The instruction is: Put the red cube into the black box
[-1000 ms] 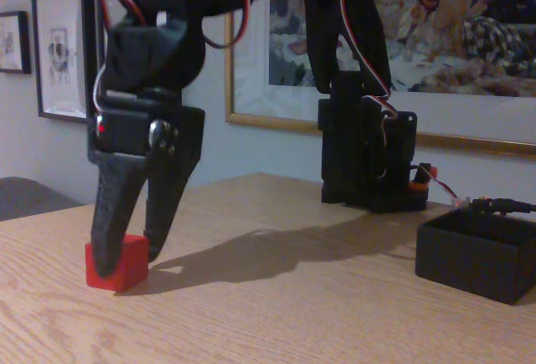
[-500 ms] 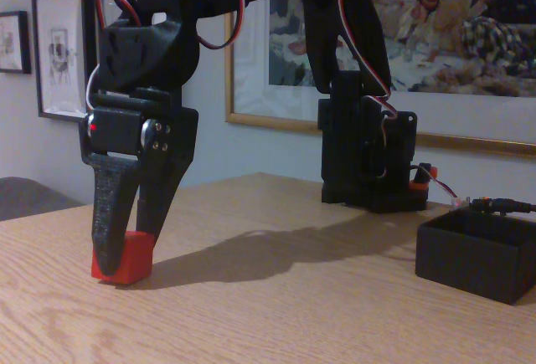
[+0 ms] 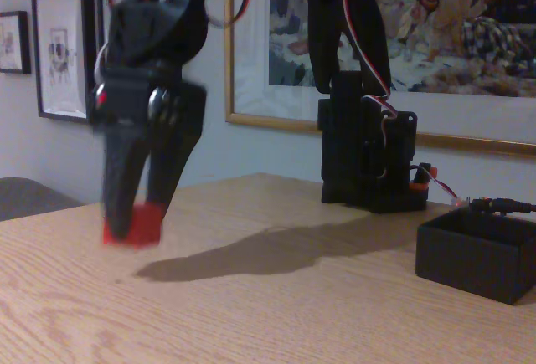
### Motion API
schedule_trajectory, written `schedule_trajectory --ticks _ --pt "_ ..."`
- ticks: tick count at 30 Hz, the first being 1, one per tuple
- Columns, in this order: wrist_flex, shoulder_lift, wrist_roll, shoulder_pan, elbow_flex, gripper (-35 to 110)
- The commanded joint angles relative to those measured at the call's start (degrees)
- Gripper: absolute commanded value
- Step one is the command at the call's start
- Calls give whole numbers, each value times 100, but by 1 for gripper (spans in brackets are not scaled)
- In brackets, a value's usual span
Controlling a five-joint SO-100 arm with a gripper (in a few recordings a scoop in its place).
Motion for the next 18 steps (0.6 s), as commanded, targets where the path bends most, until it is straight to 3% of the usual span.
schedule_trajectory --ticks 1,5,10,18 --pt "431 1310 -53 193 176 2" --pt "905 2716 -141 756 809 2" --pt "932 4140 -703 2276 1846 -1" --pt "1063 3823 -1811 4623 2021 -2"
